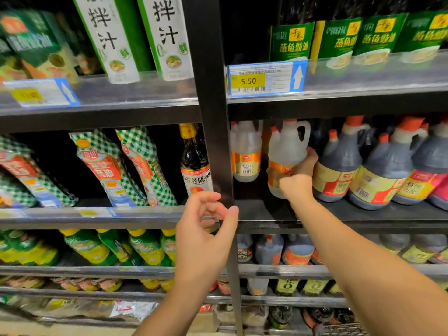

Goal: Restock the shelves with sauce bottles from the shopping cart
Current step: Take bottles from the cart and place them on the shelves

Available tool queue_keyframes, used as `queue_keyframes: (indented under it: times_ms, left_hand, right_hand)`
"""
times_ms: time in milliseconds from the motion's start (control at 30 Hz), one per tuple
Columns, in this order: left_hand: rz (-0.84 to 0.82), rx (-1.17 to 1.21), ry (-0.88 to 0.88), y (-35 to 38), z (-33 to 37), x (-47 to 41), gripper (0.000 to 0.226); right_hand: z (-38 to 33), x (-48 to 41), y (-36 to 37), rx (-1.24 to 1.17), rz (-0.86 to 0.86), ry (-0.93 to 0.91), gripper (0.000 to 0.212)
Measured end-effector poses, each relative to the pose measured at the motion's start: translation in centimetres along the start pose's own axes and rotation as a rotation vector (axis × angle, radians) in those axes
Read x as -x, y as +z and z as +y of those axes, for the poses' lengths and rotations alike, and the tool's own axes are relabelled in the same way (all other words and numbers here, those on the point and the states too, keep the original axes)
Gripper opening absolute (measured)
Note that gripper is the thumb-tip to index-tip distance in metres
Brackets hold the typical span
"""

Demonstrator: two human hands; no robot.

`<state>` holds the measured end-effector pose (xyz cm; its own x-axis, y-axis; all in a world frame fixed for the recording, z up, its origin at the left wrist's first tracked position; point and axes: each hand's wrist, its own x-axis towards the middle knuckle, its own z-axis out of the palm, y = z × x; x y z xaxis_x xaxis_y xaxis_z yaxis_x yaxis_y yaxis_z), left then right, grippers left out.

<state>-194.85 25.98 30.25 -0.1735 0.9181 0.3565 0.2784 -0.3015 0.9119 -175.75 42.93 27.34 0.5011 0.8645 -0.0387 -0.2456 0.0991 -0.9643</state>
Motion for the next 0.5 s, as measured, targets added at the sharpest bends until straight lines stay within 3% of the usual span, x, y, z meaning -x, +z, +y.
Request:
queue_keyframes:
  times_ms: [100, 200, 233, 267, 333, 500]
  left_hand:
    - [0.054, -0.024, 0.026, -0.1, -0.6, -0.4, 0.024]
    - [0.023, -0.035, -0.005, 0.1, -0.8, -1.2, 0.032]
    - [-0.01, -0.041, -0.006, 0.2, -0.9, -1.5, 0.033]
    - [-0.046, -0.039, -0.007, 0.3, -0.9, -1.8, 0.033]
    - [-0.113, -0.01, -0.015, 0.7, -1.0, -2.3, 0.034]
    - [-0.179, 0.015, 0.004, 1.0, -1.3, -2.6, 0.042]
  right_hand:
    - [0.3, -0.6, 0.0, -0.012, 0.043, 0.005, 0.034]
    - [0.5, -1.1, -0.2, 0.141, -0.045, 0.056, 0.028]
    - [0.4, -1.0, -0.4, 0.354, -0.05, -0.014, 0.038]
    - [1.0, -1.6, -0.6, 0.534, -0.069, -0.06, 0.062]
    - [1.4, -2.6, -0.6, 0.753, -0.035, -0.085, 0.094]
    - [1.8, -3.9, 0.1, 0.91, -0.017, 0.021, 0.112]
